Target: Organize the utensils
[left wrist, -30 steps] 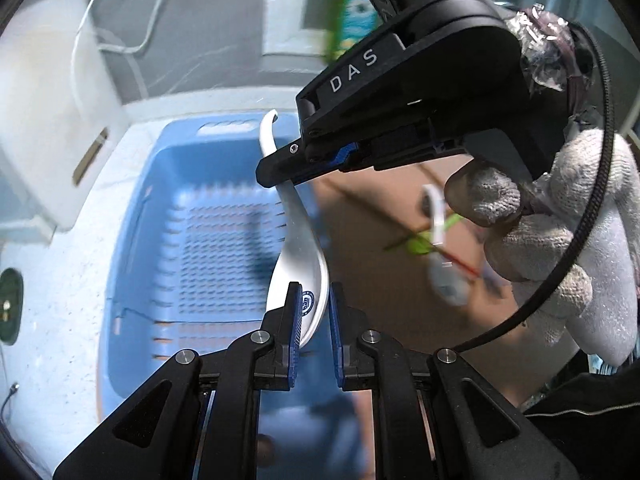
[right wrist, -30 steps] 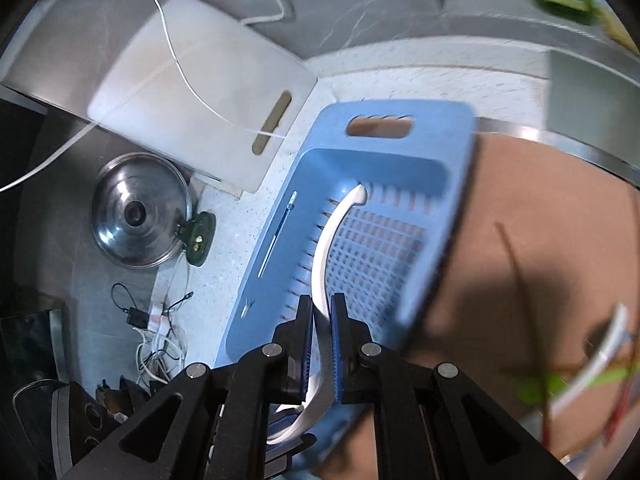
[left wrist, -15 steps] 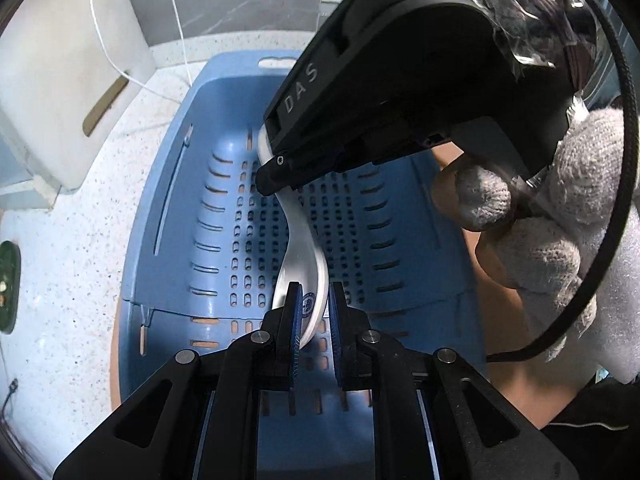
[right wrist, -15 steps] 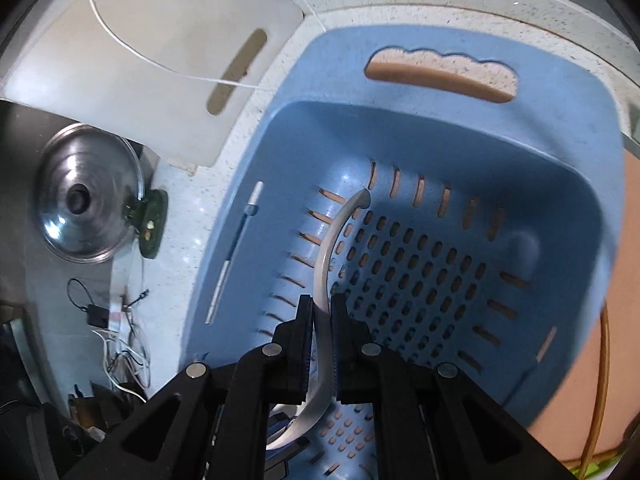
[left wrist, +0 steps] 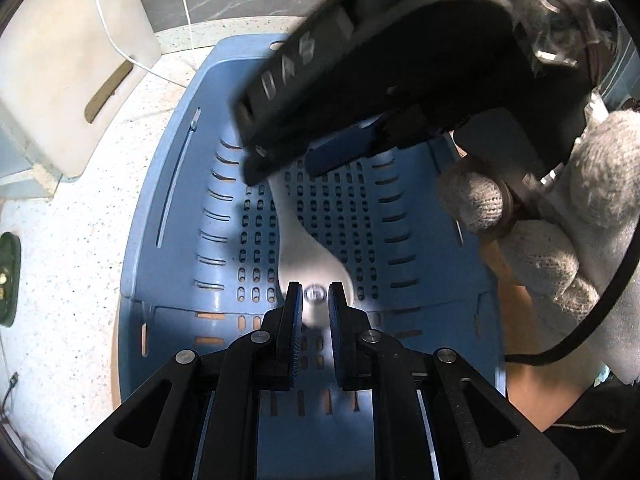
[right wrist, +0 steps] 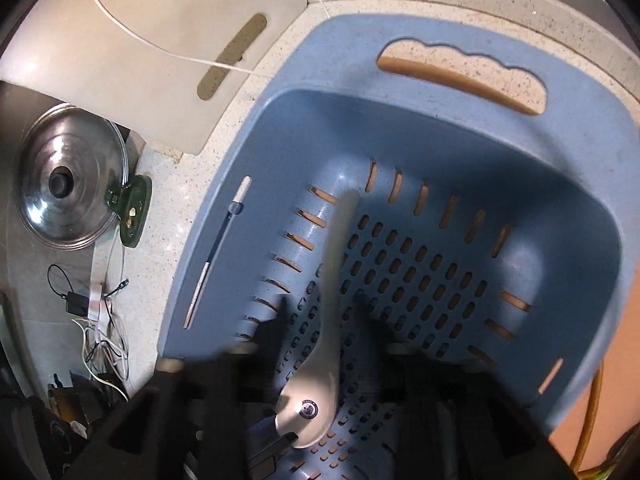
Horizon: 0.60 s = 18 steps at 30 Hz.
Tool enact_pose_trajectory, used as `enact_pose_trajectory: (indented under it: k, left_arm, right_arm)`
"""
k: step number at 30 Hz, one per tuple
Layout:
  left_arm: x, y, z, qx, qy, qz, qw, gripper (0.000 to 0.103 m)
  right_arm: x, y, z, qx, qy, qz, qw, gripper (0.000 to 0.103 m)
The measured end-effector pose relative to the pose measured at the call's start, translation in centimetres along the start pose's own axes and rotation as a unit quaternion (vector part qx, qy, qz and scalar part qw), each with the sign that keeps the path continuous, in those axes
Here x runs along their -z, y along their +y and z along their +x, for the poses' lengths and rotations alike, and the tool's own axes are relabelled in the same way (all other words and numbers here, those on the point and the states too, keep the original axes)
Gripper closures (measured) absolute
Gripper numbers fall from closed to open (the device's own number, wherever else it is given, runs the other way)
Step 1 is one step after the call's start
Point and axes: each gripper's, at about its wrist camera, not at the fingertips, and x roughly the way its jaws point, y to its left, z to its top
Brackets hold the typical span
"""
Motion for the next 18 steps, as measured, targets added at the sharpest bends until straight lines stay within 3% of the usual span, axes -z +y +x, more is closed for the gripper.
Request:
enact_pose_trajectory:
  k: [8, 15, 18]
  left_arm:
    - [0.7, -1.1, -2.2, -0.005, -0.011, 0.003, 0.9999, 0.091]
    - [1.2, -1.9, -5.4, -0.012, -0.04, -0.003, 0.9991, 0.091]
    - [1.7, -2.6, -7.1, -0.004, -0.06, -0.003, 0.9982, 0.086]
  right_arm:
    - [1.7, -0.1, -4.9, -0.003, -0.043, -0.018, 0.999, 0.055]
    - [6.2, -2.5, -13.2, 0.019, -0.119, -0.055, 0.991, 0.054]
    - [9.2, -4.8, -17.8, 0.032, -0.165, -0.074, 0.983, 0.041]
